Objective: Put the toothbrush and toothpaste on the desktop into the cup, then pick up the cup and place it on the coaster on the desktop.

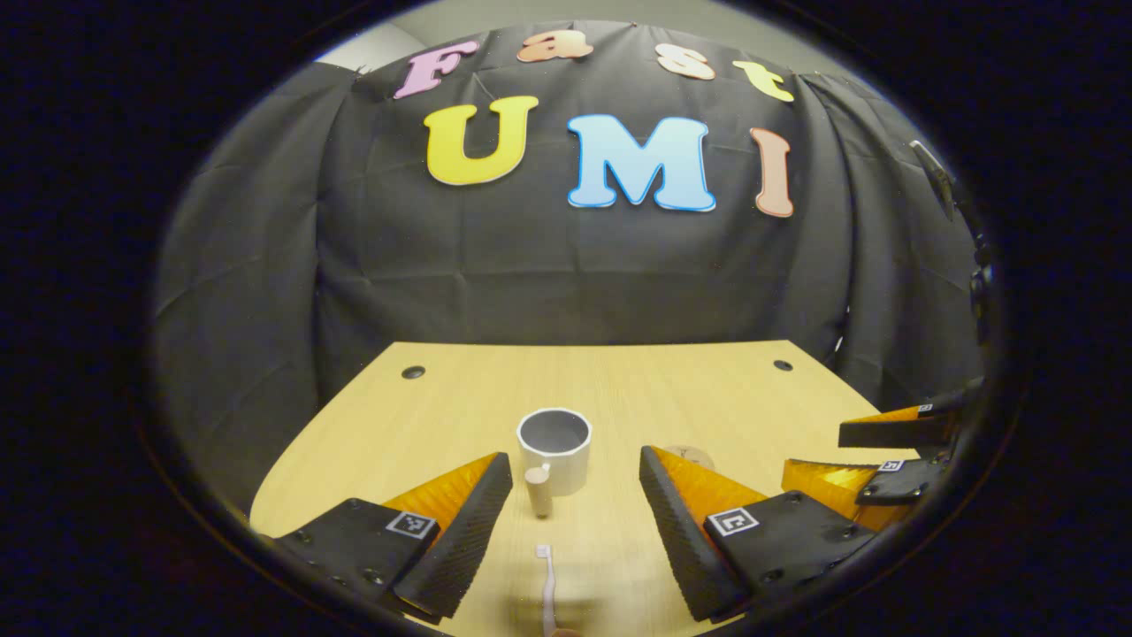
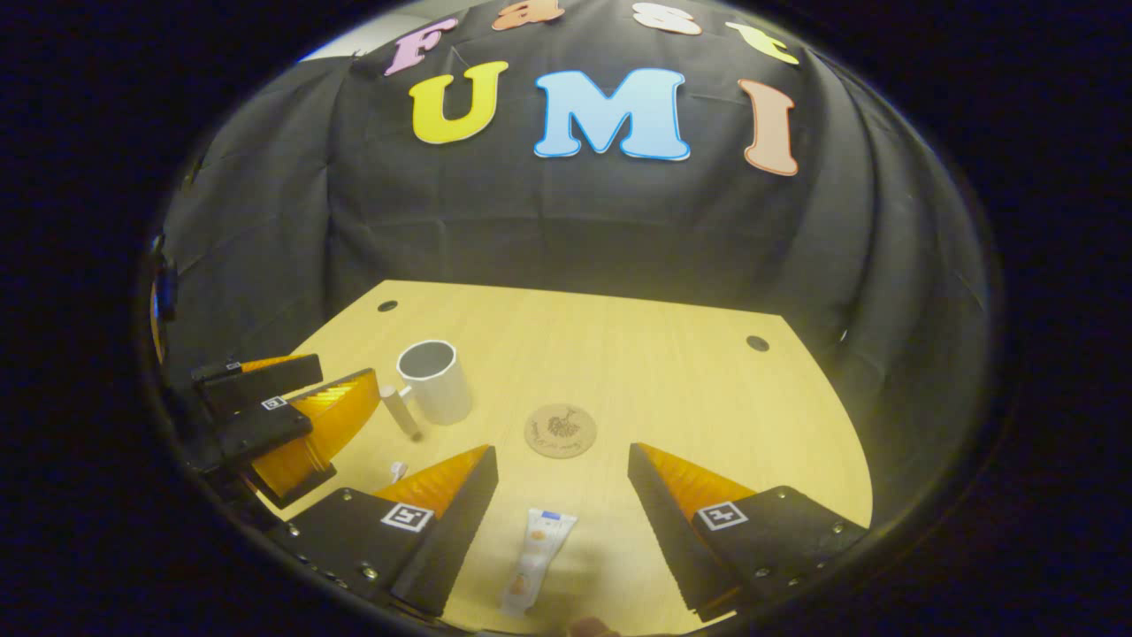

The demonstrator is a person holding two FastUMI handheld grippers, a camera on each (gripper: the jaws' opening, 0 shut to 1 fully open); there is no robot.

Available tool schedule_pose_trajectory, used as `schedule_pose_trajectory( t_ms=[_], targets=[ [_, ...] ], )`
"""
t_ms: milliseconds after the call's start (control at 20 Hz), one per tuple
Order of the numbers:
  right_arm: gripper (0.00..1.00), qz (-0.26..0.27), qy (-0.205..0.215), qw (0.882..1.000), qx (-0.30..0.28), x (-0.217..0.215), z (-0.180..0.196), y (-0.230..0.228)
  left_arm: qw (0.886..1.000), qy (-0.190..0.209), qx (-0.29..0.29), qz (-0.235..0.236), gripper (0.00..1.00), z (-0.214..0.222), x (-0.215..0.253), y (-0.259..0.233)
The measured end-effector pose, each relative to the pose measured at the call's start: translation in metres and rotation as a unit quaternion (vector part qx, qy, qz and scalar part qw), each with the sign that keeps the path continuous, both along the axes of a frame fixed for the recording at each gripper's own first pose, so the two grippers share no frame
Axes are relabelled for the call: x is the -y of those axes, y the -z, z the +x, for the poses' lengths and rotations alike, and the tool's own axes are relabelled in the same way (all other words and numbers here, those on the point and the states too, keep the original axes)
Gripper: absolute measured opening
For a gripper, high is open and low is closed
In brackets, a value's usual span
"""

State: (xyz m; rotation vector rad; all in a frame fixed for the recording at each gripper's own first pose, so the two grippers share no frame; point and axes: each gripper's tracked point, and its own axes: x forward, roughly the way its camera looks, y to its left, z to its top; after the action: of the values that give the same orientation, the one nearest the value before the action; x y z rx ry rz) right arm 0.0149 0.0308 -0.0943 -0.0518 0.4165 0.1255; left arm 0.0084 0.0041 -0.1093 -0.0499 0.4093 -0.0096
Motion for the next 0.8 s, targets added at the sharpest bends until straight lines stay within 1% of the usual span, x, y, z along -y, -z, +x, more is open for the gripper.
schedule_pose_trajectory(
  t_ms=[50,250,400,600,800],
  targets=[
    [0.93,0.002,0.0,1.0,-0.012,-0.001,0.001,0.004,1.0,0.0,-0.013,-0.003,0.96,-0.001,0.0,0.007],
    [0.93,0.014,-0.003,0.998,-0.06,-0.005,-0.001,0.025,0.997,0.002,-0.074,-0.011,0.96,-0.007,0.002,0.038],
    [0.93,0.008,0.001,0.994,-0.105,-0.003,-0.005,0.046,0.993,0.006,-0.118,-0.011,0.96,-0.01,0.003,0.058],
    [0.93,0.004,0.001,0.985,-0.17,-0.003,-0.01,0.072,0.985,0.011,-0.172,-0.003,0.95,-0.014,-0.001,0.08],
    [0.93,0.003,0.001,0.976,-0.218,-0.005,-0.015,0.092,0.973,0.019,-0.23,0.0,0.96,-0.018,-0.003,0.106]
  ],
)
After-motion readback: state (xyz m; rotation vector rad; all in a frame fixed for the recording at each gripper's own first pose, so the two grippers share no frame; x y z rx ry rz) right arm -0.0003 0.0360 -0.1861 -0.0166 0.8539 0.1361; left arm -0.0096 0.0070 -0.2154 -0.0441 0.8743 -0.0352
